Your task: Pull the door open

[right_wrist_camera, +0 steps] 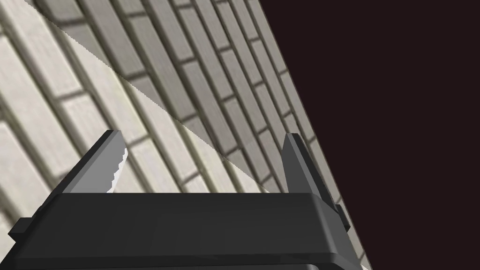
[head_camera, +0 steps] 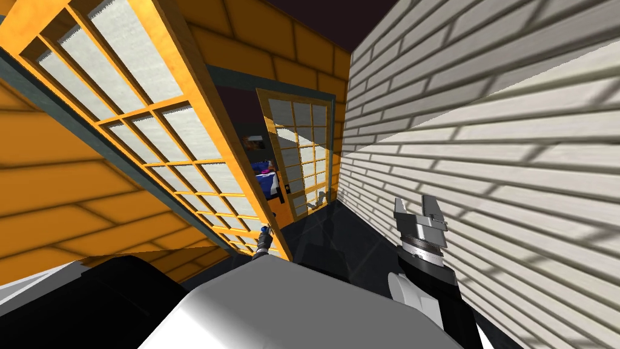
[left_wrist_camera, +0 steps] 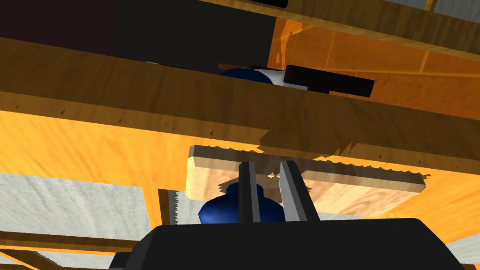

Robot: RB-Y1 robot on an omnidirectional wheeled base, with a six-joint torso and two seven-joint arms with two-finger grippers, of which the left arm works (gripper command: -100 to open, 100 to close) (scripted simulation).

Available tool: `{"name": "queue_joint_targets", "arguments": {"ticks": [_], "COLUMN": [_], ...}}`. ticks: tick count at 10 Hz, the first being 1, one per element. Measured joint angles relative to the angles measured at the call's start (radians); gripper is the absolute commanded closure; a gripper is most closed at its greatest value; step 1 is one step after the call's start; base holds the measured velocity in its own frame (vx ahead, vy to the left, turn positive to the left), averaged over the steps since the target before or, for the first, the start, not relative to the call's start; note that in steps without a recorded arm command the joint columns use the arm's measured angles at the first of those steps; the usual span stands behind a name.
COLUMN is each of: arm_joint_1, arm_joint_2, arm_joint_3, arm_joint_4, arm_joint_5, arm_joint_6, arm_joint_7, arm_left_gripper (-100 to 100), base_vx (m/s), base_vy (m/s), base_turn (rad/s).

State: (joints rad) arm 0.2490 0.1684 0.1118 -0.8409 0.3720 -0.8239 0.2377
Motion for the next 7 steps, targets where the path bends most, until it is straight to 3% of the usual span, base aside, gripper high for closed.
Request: {"name": "queue_joint_targets", "arguments": {"ticks": [2, 3, 6, 7], "arm_joint_1": [-0.017, -0.012, -0.013, -0.005], "arm_joint_2": [0.003, 0.008, -0.007, -0.013], "arm_joint_3": [-0.014, -0.021, -0.051, -0.055], "arm_joint_4": [0.007, -0.002, -0.008, -0.029], "arm_joint_5": [0.009, 0.013, 0.028, 0.035], "arm_joint_6": [-0.005, -0.006, -0.003, 0.005], "arm_joint_7": [0.041, 0.063, 0.122, 0.134], "arm_left_gripper": [100, -100, -100, -100], "base_vx": [-0.066, -0.103, -0.083, -0.073], "base_vy": [0.027, 0.008, 0.029, 0.028], "base_turn": [-0.048, -0.17, -0.108, -0.092]}}
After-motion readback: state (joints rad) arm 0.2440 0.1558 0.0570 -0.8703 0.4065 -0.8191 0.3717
